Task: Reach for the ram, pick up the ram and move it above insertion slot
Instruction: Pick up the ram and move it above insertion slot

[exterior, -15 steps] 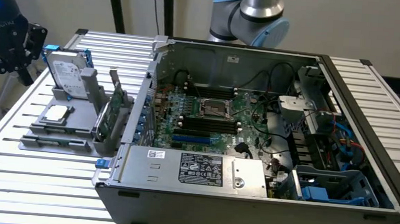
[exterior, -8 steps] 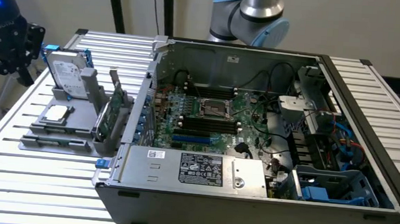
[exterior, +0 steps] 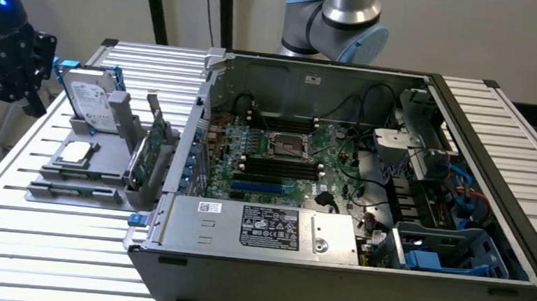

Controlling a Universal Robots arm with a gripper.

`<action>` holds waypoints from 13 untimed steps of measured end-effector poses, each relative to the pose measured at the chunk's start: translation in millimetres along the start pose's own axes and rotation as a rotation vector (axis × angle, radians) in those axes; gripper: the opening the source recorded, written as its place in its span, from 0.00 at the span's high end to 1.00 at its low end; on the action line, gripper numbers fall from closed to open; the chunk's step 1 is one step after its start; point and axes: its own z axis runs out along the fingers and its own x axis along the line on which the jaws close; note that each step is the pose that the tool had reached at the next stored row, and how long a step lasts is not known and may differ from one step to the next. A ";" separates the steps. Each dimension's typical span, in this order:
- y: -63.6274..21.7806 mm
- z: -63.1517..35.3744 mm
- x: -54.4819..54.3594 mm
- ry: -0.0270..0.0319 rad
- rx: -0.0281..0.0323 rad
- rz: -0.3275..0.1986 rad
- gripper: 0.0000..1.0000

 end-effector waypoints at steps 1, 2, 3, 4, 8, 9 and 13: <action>0.0 0.2 0.0 0.0004 0.0013 -0.018 0.89; 0.0 0.5 0.0 0.0007 0.0027 -0.036 0.89; 0.0 0.8 0.0 0.0010 0.0041 -0.054 0.89; 0.0 1.0 0.0 0.0013 0.0056 -0.072 0.89; -0.1 2.0 -0.1 0.0021 0.0137 -0.144 0.89; -0.1 2.2 -0.1 0.0023 0.0162 -0.162 0.89; -0.1 2.9 -0.1 0.0029 0.0270 -0.235 0.89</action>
